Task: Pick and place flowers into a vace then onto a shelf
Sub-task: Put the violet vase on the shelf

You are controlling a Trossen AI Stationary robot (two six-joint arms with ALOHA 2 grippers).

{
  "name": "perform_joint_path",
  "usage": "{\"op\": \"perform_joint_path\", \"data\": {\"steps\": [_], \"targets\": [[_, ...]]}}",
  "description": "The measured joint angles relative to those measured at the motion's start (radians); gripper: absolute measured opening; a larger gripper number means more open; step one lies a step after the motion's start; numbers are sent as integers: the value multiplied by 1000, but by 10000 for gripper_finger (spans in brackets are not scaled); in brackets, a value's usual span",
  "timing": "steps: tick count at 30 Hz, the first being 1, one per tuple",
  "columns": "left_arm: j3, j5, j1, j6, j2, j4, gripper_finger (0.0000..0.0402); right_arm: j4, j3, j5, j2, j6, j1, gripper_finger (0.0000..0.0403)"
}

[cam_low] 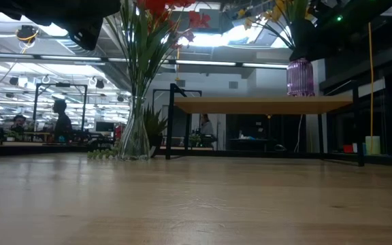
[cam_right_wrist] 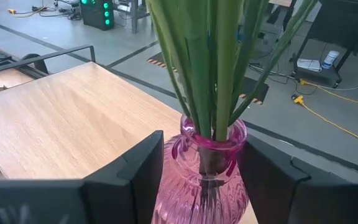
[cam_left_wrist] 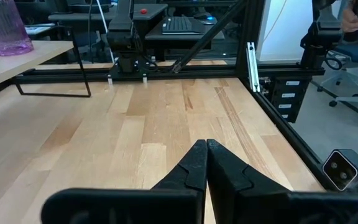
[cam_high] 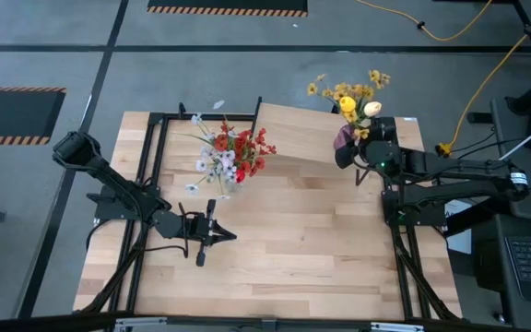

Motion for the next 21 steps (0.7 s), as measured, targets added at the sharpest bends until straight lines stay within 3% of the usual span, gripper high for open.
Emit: {"op": "perform_joint_path", "data": {"steps": [4, 14, 21], "targets": [[0, 0, 0, -6, 0, 0, 5, -8, 0, 8, 0, 1, 0, 196], [0, 0, 0, -11, 0, -1, 6, -21, 2, 15, -1, 4, -1, 145], [0, 0, 0, -11, 0, -1, 6, -32, 1, 16, -1, 3, -2, 190]]}}
